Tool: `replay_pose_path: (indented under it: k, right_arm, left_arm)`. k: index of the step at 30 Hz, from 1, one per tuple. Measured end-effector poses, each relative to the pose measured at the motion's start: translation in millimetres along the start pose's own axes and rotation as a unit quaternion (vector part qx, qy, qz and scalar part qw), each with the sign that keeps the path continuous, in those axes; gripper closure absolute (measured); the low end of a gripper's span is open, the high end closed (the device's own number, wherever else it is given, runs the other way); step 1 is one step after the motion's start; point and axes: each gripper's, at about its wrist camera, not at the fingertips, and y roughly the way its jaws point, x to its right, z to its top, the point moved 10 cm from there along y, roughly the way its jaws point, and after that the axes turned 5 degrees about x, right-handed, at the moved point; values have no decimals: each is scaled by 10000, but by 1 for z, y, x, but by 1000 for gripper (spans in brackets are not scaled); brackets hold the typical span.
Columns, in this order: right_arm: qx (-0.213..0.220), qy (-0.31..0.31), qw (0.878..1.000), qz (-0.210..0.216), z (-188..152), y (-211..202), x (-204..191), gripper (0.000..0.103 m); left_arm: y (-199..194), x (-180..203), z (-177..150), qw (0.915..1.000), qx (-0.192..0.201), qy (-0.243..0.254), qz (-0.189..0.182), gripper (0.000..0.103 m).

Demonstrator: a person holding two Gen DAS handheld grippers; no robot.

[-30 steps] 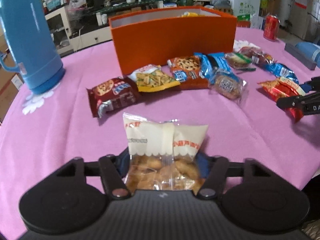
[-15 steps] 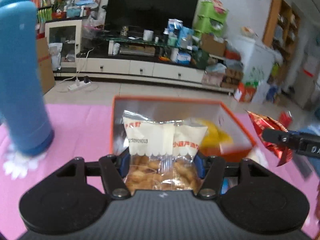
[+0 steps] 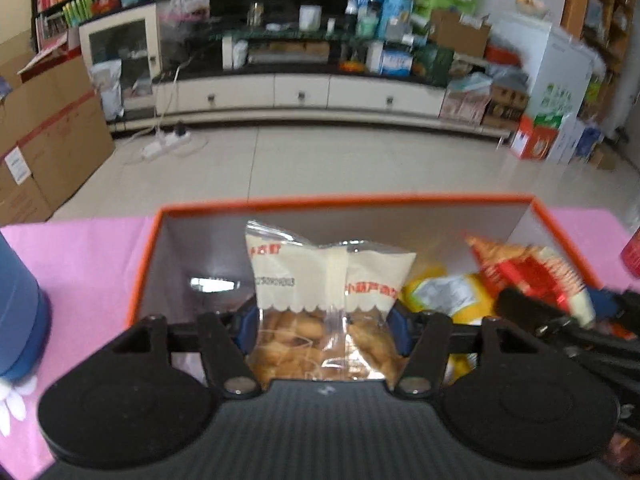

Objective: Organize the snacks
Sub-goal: 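Carry both snacks over the orange box and open both tools, then move right tool to the round cookie bag while left tool approaches the brown cookie pack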

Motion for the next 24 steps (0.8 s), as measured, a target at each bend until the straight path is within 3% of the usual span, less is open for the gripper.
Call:
replay_pose_path:
  k: [3, 5, 6, 8, 12, 14, 17, 20, 22, 24]
  right_arm:
    - [-68, -449, 9987, -227, -4, 6, -6, 60]
    - [-123, -687, 9972, -252, -6, 6, -12, 46]
    - [-125, -724, 9970, -259, -6, 4, -14, 44]
    - [-37, -473, 9987, -167, 3, -5, -13, 35]
    - [418, -28, 9991, -71, 35, -55, -2, 21]
    - [591, 73, 9982, -33, 45, -86, 4, 15]
    - [621, 173, 9978, 125, 28, -136, 10, 11]
    - [417, 207, 9989, -2, -27, -180, 27, 10]
    - [15, 505, 9987, -13, -72, -196, 37, 11]
    - [-571, 687, 9957, 254, -106, -200, 37, 15]
  left_arm:
    - [-2, -2, -4, 9999, 27, 130, 84, 25]
    - [-11, -3, -2, 9999, 67, 144, 44, 25]
    - [-18, -6, -1, 9999, 117, 101, 39, 22]
    - [-43, -11, 10, 9990, 457, 8, -22, 12]
    - [-103, -20, 24, 9949, 984, -183, -113, 11]
    - [-138, -24, 15, 9925, 1136, -349, -274, 10]
    - [-176, -27, -25, 9914, 1116, -548, -403, 10]
    - [-192, -27, -91, 9924, 790, -788, -521, 10]
    - [-190, -25, -138, 9940, 421, -881, -486, 10]
    - [-185, -21, -178, 9947, 8, -939, -419, 10]
